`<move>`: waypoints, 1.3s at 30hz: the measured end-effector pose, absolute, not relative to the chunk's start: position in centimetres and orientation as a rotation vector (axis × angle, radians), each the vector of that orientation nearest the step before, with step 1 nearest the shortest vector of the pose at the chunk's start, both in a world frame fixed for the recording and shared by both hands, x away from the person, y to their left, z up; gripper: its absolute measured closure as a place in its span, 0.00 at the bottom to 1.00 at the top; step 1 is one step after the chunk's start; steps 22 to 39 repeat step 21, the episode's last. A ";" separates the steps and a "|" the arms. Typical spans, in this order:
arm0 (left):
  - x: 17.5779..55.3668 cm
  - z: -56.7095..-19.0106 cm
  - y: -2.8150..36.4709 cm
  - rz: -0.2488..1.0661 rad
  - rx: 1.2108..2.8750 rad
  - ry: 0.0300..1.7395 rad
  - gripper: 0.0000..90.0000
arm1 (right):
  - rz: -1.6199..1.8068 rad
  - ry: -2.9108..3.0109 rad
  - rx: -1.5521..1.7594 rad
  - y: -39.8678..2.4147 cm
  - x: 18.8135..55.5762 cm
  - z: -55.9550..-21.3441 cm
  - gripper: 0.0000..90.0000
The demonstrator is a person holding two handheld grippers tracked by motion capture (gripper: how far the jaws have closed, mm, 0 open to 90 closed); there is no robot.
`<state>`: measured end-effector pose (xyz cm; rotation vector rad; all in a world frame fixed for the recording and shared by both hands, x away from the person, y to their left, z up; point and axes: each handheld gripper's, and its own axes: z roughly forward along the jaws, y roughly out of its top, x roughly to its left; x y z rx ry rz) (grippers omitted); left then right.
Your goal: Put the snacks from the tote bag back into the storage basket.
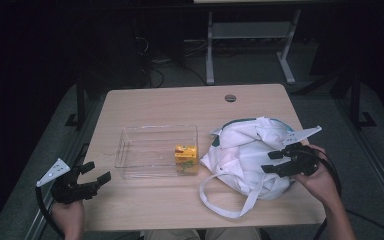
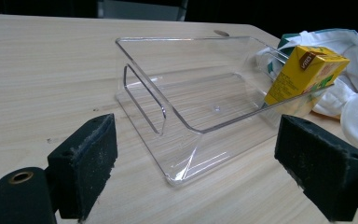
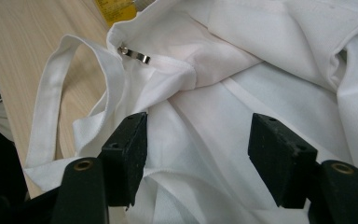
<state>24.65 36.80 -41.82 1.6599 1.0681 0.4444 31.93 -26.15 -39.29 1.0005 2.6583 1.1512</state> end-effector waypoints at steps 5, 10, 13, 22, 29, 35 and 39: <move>24.7 -41.8 36.8 0.444 1.661 1.068 0.14 | 1.165 2.644 0.993 -26.7 31.6 -39.7 0.41; 24.7 -41.8 36.8 0.444 1.662 1.070 0.14 | 1.172 2.637 0.996 -26.9 31.3 -40.1 0.41; 24.7 -41.8 36.8 0.446 1.664 1.071 0.14 | 1.175 2.631 1.000 -27.0 30.9 -40.2 0.40; 24.8 -41.9 36.8 0.434 1.665 1.067 0.14 | 1.196 2.598 1.015 -27.4 29.9 -40.4 0.40; 24.8 -41.9 36.8 0.434 1.665 1.067 0.14 | 1.196 2.598 1.015 -27.4 29.9 -40.4 0.40; 24.8 -41.9 36.8 0.434 1.665 1.067 0.14 | 1.196 2.598 1.015 -27.4 29.9 -40.4 0.40; 24.8 -41.9 36.8 0.434 1.665 1.067 0.14 | 1.196 2.598 1.015 -27.4 29.9 -40.4 0.40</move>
